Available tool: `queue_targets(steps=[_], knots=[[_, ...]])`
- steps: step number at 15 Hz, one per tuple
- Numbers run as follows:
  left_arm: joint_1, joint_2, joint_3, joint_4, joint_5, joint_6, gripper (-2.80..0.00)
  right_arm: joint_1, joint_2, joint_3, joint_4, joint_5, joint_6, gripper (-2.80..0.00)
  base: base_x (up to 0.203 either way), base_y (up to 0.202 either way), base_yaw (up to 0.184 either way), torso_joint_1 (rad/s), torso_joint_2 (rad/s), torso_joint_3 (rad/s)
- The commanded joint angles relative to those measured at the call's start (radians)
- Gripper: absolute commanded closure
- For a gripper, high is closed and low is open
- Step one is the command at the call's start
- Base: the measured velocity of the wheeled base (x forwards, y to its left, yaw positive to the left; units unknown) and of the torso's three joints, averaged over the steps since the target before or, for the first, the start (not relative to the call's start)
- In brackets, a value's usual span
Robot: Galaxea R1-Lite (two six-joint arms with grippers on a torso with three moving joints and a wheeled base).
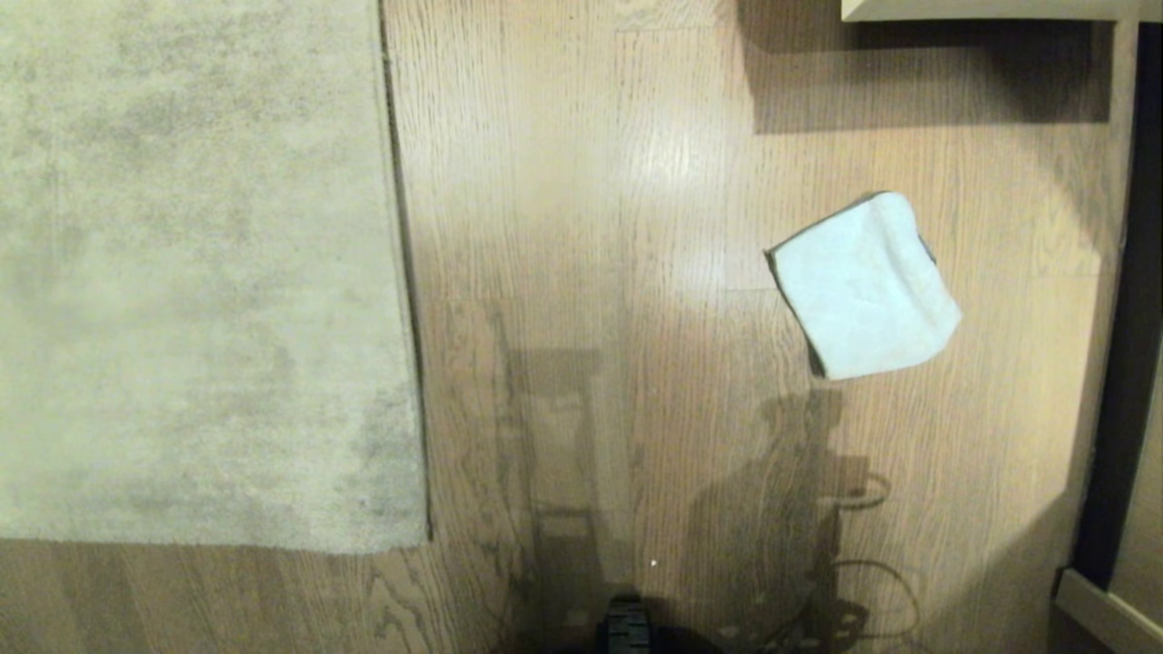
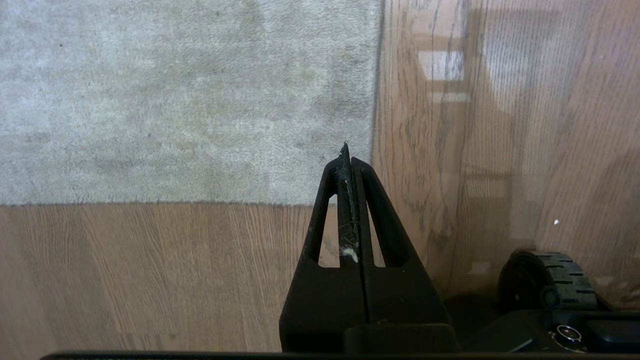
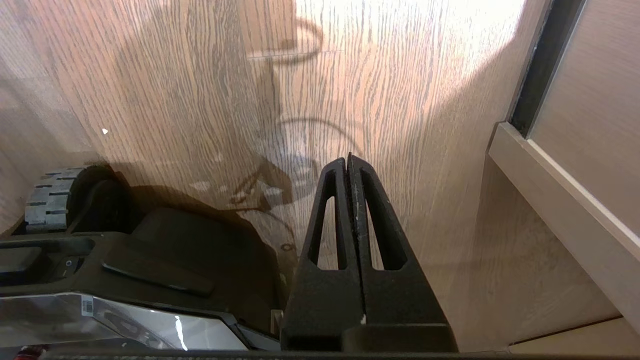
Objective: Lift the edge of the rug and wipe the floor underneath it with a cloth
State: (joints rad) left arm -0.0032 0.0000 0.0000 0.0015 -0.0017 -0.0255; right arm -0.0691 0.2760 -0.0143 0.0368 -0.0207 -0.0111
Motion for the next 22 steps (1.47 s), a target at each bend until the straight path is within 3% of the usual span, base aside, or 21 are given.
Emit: queue_targets(steps=[1, 11, 15, 22], knots=[[0.0, 0.0, 0.0, 0.0, 0.0, -0.001, 0.0, 0.0, 0.003, 0.0, 0.0, -0.001, 0.0, 0.0, 0.0, 0.0, 0.0, 0.0, 0.0, 0.0], [0.0, 0.0, 0.0, 0.0, 0.0, -0.001, 0.0, 0.002, 0.003, 0.0, -0.002, -0.001, 0.0, 0.0, 0.0, 0.0, 0.0, 0.0, 0.0, 0.0], [0.0, 0.0, 0.0, 0.0, 0.001, -0.001, 0.0, 0.096, -0.015, 0.002, -0.002, 0.0, 0.0, 0.0, 0.0, 0.0, 0.0, 0.0, 0.0, 0.0], [0.0, 0.0, 0.0, 0.0, 0.001, -0.001, 0.0, 0.082, -0.159, 0.013, -0.037, 0.001, 0.001, 0.0, 0.0, 0.0, 0.0, 0.0, 0.0, 0.0]])
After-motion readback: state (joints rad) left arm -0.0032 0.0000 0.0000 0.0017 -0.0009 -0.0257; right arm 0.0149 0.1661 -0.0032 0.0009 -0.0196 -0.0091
